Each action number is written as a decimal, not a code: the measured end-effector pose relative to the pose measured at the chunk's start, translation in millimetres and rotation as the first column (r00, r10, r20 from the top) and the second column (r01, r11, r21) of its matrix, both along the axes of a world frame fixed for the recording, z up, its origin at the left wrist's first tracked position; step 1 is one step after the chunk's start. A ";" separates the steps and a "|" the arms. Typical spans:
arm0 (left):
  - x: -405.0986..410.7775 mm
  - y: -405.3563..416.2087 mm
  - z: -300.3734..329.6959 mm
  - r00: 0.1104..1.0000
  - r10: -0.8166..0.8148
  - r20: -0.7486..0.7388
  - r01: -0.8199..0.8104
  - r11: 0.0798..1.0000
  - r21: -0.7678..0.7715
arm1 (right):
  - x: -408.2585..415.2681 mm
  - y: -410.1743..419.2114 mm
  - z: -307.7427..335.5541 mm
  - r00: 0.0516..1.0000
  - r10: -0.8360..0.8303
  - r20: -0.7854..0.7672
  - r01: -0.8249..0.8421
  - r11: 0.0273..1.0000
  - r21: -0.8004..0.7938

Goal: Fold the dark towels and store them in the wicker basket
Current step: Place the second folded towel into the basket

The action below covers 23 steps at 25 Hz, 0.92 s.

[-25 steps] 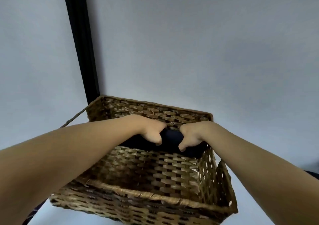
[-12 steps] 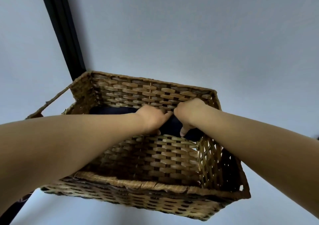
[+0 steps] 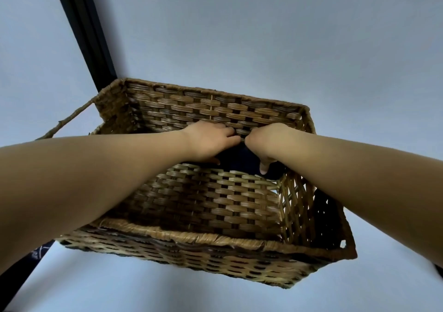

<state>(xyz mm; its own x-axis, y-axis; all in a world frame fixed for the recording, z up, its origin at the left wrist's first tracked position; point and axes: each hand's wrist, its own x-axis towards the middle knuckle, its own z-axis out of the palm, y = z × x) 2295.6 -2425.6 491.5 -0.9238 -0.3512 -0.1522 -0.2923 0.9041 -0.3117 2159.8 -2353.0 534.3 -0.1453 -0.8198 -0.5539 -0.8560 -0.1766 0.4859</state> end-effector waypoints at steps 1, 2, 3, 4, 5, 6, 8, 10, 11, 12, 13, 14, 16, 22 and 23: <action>-0.8 0.0 -1.1 1.000 0.011 0.000 -0.011 1.000 -0.018 | -0.5 -1.8 -0.4 1.000 -0.001 -0.012 0.001 1.000 0.002; 0.1 -0.6 -0.3 1.000 0.004 -0.011 -0.004 1.000 -0.027 | -0.3 -2.7 -0.6 1.000 -0.008 -0.019 0.008 1.000 0.002; 1.7 -1.4 1.2 0.999 -0.025 -0.026 0.024 0.999 -0.022 | -0.5 -2.0 -0.3 1.000 -0.012 -0.026 0.013 1.000 0.002; 3.4 -2.5 2.8 0.997 -0.066 -0.033 0.066 0.998 -0.004 | 0.0 -0.7 0.4 1.000 -0.011 -0.026 0.011 1.000 -0.004; 4.7 -4.1 4.5 0.993 -0.109 -0.039 0.110 0.994 0.029 | 1.0 0.9 2.1 1.000 0.000 -0.015 0.000 1.000 -0.019; 5.0 -5.1 5.6 0.989 -0.140 -0.049 0.143 0.987 0.071 | 1.4 2.1 3.7 1.000 0.013 0.004 -0.013 0.999 -0.038; 5.1 -7.5 5.0 0.985 -0.159 -0.069 0.167 0.976 0.137 | 1.5 2.8 5.1 0.998 0.044 0.050 -0.039 0.995 -0.088; 5.2 -9.1 2.3 0.986 -0.142 -0.088 0.155 0.973 0.169 | 2.0 0.0 2.9 0.996 0.053 0.065 -0.046 0.994 -0.101; 5.4 -9.4 0.5 0.987 -0.129 -0.098 0.145 0.973 0.178 | 1.4 -0.9 2.5 0.997 0.043 0.069 -0.037 0.995 -0.093; 6.0 -9.7 -0.7 0.988 -0.120 -0.102 0.137 0.973 0.183 | 1.4 -1.8 3.2 0.997 0.037 0.073 -0.031 0.996 -0.081; 6.1 -9.3 -0.1 0.989 -0.113 -0.098 0.130 0.975 0.183 | 1.9 -1.9 5.1 0.996 0.036 0.076 -0.031 0.997 -0.071; 5.3 -8.7 3.1 0.991 -0.104 -0.086 0.118 0.977 0.176 | 2.4 -1.5 8.5 0.996 0.030 0.081 -0.025 0.998 -0.065; 2.2 -1.7 15.0 0.997 -0.070 -0.036 0.076 0.978 0.193 | 2.5 5.2 15.0 0.991 0.007 0.130 0.000 0.998 -0.057; 2.3 40.6 81.0 0.998 0.052 -0.027 -0.049 0.991 0.129 | -17.4 46.1 65.4 0.896 0.071 0.438 0.058 0.960 -0.275; 4.4 48.6 94.1 0.994 0.077 -0.076 -0.072 0.995 0.073 | -23.5 59.2 78.1 0.897 0.108 0.428 0.055 0.935 -0.351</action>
<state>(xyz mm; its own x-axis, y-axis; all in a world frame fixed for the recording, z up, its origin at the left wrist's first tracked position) 2300.1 -2376.9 585.6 -0.9055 -0.4107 -0.1066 -0.3809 0.8975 -0.2220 2136.3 -2293.8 612.4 0.0671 -0.9695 -0.2356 -0.9906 -0.0930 0.1004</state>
